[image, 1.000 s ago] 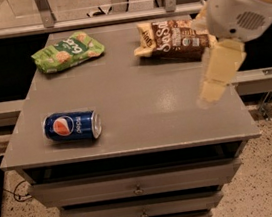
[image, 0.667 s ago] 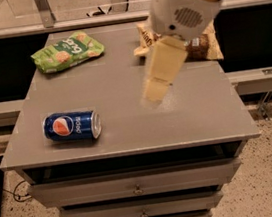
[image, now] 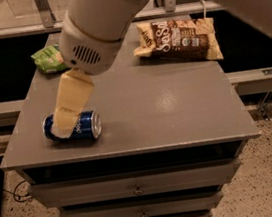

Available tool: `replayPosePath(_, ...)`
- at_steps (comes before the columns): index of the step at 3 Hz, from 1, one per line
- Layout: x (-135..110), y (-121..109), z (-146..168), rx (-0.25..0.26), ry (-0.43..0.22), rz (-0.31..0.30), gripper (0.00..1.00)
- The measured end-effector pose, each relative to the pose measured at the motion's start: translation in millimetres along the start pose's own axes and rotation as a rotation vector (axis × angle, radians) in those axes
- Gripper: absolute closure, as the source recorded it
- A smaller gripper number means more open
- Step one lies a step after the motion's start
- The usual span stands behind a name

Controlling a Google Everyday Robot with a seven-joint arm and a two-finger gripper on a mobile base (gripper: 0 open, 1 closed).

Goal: Place pepsi can upright

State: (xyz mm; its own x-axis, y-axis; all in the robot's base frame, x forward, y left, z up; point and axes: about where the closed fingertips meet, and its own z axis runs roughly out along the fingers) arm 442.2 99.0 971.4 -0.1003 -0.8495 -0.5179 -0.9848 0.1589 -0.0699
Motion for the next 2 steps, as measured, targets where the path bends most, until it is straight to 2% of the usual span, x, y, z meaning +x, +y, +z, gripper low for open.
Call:
replayPosePath(1, -20.0, 15.7, 60.0, -0.032, -0.011, 0.024, 0.00)
replayPosePath(2, -27.5, 19.8, 102.3, -0.035, -0.012, 0.016, 0.00)
